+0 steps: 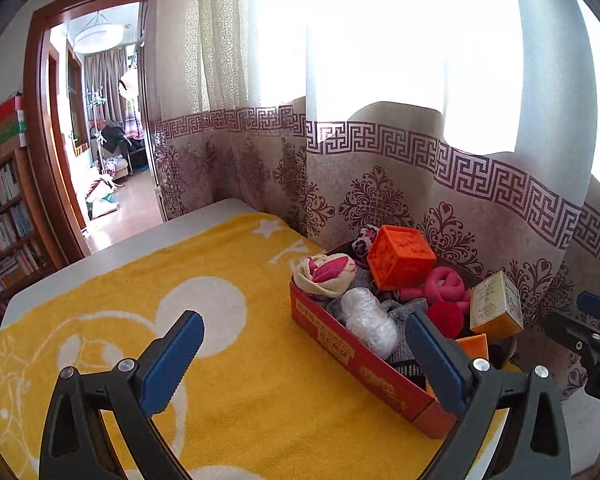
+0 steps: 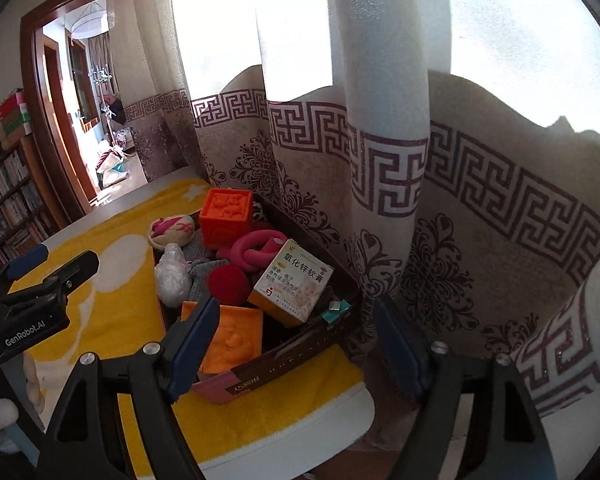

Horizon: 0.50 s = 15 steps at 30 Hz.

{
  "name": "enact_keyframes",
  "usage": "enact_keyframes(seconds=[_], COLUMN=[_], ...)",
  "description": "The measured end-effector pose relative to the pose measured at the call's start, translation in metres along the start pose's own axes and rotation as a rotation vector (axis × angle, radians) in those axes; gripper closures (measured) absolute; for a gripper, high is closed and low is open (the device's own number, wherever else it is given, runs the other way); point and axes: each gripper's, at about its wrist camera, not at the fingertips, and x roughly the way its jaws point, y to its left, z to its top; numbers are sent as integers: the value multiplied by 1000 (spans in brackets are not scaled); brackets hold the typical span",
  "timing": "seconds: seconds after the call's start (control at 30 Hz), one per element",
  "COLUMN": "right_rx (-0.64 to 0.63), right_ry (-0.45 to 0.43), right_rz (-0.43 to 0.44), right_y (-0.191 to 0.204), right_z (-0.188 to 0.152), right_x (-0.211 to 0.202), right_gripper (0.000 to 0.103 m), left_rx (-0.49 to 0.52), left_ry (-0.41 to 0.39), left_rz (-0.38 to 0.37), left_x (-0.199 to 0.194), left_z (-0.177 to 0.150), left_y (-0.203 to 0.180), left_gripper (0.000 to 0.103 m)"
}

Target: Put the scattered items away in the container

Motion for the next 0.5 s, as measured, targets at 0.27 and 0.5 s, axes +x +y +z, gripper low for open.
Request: enact_keyframes(seconds=[0.27,0.5], right_rx=[-48,-70], right_ry=[-14,-2], right_rz=[18,18], right_y=[13,17], right_z=[-13,-21], right_x=[-17,-15], right_gripper=[21,21], left_rx=[-65,-32], left_ry=[87,84], left_rz=[-98,-85], left_x=[-10,-16], left_z=[-17,-18], left_y=[-4,-14], left_gripper=[1,1])
